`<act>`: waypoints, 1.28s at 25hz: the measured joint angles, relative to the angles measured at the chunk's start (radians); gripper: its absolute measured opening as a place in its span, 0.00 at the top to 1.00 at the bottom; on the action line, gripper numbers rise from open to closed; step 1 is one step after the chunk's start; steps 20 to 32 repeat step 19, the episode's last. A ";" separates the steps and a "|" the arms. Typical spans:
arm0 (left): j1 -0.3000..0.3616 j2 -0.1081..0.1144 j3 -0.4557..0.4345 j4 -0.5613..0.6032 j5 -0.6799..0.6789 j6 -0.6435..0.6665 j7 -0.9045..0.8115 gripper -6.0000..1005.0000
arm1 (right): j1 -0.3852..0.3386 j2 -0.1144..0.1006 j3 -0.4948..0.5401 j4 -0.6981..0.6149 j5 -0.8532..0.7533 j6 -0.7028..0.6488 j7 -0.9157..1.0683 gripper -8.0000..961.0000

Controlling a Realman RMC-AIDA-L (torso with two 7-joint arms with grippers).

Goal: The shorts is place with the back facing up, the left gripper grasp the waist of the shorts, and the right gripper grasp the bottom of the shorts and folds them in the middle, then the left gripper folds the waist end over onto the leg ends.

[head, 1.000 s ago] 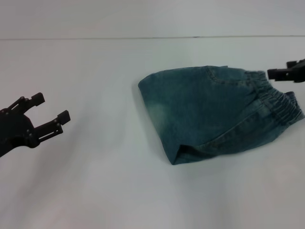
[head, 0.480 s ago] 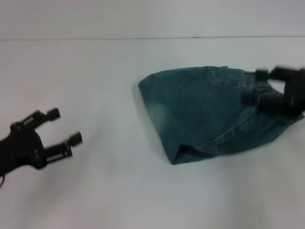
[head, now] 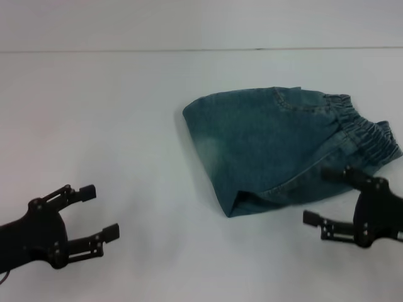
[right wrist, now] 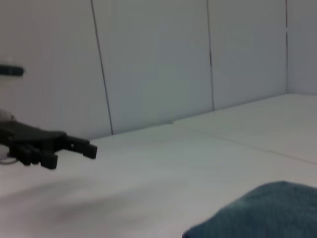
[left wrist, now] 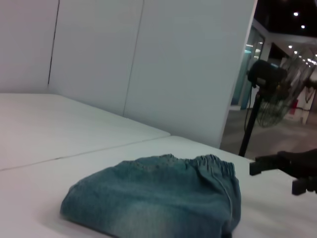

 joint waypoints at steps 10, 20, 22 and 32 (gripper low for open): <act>0.005 0.002 -0.024 -0.007 0.023 0.008 0.041 0.07 | 0.000 -0.003 0.033 0.037 -0.066 -0.025 -0.085 0.00; -0.001 0.004 -0.028 -0.009 0.044 -0.009 0.040 0.07 | 0.039 0.004 0.027 0.056 -0.066 -0.029 -0.099 0.00; -0.001 0.004 -0.028 -0.009 0.044 -0.009 0.040 0.07 | 0.039 0.004 0.027 0.056 -0.066 -0.029 -0.099 0.00; -0.001 0.004 -0.028 -0.009 0.044 -0.009 0.040 0.07 | 0.039 0.004 0.027 0.056 -0.066 -0.029 -0.099 0.00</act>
